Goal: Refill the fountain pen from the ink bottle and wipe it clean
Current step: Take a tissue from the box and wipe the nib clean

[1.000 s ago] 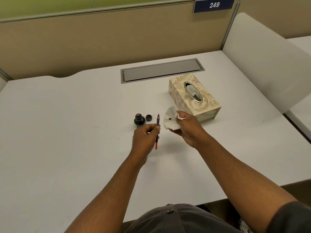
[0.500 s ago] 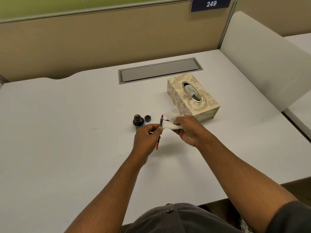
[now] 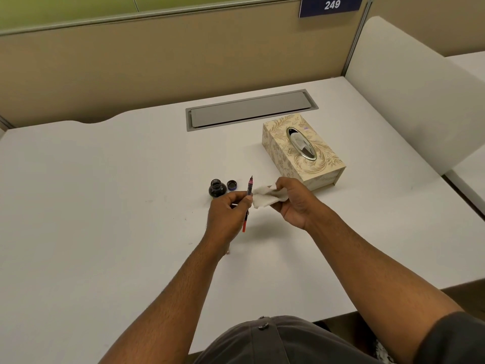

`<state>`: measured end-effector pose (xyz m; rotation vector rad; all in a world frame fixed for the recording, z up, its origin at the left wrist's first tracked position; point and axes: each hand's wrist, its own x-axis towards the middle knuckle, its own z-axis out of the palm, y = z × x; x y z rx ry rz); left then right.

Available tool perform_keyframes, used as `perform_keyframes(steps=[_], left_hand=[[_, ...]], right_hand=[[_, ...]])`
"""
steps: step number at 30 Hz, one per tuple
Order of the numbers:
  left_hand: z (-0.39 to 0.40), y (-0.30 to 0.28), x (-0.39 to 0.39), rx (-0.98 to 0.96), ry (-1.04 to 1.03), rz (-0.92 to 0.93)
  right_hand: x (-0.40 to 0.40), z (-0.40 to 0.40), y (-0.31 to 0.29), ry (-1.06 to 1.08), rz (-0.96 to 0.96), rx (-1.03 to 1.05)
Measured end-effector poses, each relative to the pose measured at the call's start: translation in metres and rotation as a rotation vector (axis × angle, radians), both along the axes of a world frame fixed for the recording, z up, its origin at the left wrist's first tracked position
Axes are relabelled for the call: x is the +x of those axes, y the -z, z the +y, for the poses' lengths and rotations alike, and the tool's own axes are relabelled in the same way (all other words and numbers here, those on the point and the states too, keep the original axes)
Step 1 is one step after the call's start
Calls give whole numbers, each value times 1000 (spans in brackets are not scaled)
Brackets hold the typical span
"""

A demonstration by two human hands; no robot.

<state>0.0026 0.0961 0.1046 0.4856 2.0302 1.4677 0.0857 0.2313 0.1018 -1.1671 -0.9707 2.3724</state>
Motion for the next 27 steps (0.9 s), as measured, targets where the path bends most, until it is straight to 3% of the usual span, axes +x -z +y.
perform_keyframes(steps=[3, 9, 21, 27], left_hand=[[1, 2, -1, -31, 20, 8], [2, 6, 2, -111, 29, 38], [2, 10, 5, -220, 81, 432], [-1, 20, 7, -262, 100, 605]], right_hand=[[2, -1, 0, -69, 30, 23], [-1, -5, 3, -148, -73, 333], [-5, -11, 6, -98, -11, 165], [-5, -11, 11, -96, -70, 129]])
